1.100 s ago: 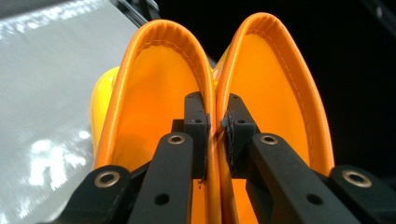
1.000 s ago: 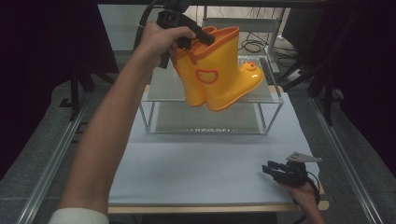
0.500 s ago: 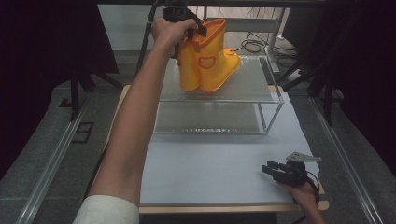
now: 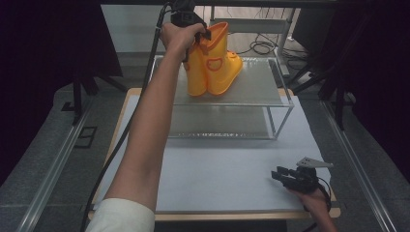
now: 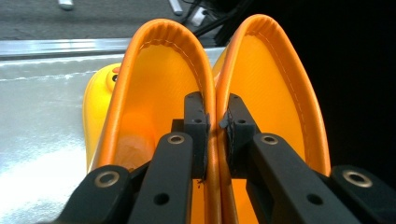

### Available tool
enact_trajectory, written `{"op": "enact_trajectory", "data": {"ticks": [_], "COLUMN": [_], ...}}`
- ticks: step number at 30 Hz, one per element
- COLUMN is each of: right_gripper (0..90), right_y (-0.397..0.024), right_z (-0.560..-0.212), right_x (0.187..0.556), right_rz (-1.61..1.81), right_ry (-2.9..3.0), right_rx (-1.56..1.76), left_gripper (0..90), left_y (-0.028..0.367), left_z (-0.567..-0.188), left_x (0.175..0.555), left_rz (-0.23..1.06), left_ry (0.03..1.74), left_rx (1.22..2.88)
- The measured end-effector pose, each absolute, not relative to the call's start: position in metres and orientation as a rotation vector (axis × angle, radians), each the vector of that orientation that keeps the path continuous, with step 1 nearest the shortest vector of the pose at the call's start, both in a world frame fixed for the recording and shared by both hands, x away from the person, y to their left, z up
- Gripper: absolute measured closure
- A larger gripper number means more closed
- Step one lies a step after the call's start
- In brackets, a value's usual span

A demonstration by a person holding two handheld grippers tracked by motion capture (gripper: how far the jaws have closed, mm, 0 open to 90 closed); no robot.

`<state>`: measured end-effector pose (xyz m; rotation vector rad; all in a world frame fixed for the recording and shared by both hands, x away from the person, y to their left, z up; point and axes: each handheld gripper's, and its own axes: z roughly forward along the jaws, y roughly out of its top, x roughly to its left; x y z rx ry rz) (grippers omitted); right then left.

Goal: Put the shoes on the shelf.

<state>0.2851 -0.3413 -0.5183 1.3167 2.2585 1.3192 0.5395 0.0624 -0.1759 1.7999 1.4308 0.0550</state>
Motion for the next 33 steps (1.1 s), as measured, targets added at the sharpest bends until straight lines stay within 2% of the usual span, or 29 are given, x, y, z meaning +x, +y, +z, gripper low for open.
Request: {"op": "enact_trajectory", "data": {"ticks": [9, 14, 19, 24, 29, 33], "right_gripper": [59.1, 59.1, 59.1, 59.1, 59.1, 59.2], "right_y": [-0.341, -0.341, -0.341, -0.341, -0.339, -0.340], "right_z": [-0.519, -0.518, -0.518, -0.518, -0.518, -0.518], "right_x": [0.286, 0.285, 0.285, 0.285, 0.286, 0.286], "right_rz": [1.314, 1.313, 1.317, 1.312, 1.311, 1.313], "right_ry": [2.262, 2.262, 2.263, 2.265, 2.270, 2.267], "right_rx": [1.315, 1.307, 1.306, 1.305, 1.307, 1.305], "left_gripper": [81.1, 73.9, 57.4, 33.2, 25.1, 24.1], "left_y": [0.059, 0.053, 0.046, 0.045, 0.035, 0.028], "left_z": [-0.183, -0.184, -0.179, -0.176, -0.175, -0.172], "left_x": [0.543, 0.544, 0.544, 0.545, 0.546, 0.547], "left_rz": [0.062, 0.057, 0.053, 0.038, 0.033, 0.079], "left_ry": [1.459, 1.438, 1.425, 1.432, 1.414, 1.434], "left_rx": [1.794, 1.796, 1.822, 1.822, 1.873, 1.908]}}
